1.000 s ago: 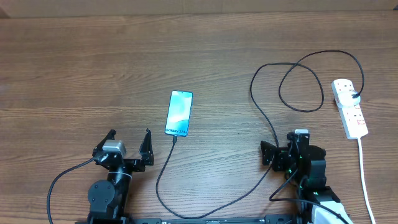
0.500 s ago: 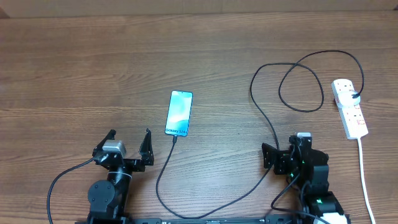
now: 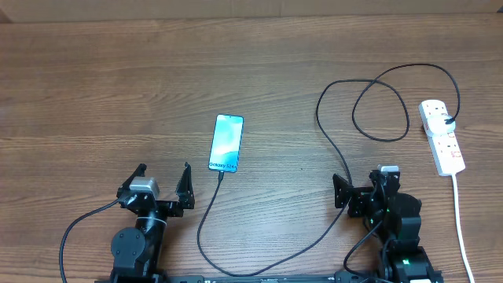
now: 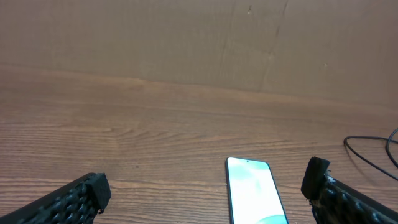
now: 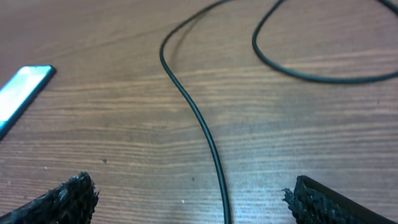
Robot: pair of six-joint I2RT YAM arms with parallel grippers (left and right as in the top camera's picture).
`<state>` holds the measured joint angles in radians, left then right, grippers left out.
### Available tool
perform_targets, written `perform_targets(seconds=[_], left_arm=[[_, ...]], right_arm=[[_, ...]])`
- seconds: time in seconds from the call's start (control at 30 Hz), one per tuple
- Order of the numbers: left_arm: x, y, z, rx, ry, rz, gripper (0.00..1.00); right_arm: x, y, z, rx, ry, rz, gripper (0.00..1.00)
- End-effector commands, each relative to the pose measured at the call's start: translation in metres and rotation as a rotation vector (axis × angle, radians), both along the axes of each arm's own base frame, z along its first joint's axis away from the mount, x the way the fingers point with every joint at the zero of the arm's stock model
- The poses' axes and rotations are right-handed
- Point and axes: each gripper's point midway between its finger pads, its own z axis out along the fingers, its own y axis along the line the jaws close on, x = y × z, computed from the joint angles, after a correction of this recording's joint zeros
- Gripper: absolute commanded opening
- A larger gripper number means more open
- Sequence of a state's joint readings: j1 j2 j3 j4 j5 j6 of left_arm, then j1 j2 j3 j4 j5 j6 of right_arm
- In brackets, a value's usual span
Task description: Plug charger to phone and switch on socket
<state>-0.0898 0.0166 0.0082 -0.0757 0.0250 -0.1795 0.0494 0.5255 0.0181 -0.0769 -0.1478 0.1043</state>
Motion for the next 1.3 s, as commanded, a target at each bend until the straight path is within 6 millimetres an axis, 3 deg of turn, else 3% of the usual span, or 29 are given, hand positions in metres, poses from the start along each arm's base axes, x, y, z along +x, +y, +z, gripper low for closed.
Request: perform_targets(seconds=[0.0, 0.27, 0.83, 1.27], left_arm=[[0.000, 0.002, 0.001, 0.018, -0.009, 0.006, 1.00], [0.000, 0.002, 0.001, 0.018, -0.009, 0.006, 1.00], [0.000, 0.002, 0.001, 0.018, -0.009, 0.006, 1.00], [0.000, 0.002, 0.001, 0.018, -0.009, 0.006, 1.00]], right_arm=[[0.001, 0.001, 0.007, 0.008, -0.041, 0.004, 1.00], [0.005, 0.002, 0.030, 0.013, -0.140, 0.006, 1.00], [0.001, -0.002, 0.110, 0.020, -0.488, -0.013, 1.00], [-0.001, -0.002, 0.116, 0.021, -0.517, -0.013, 1.00]])
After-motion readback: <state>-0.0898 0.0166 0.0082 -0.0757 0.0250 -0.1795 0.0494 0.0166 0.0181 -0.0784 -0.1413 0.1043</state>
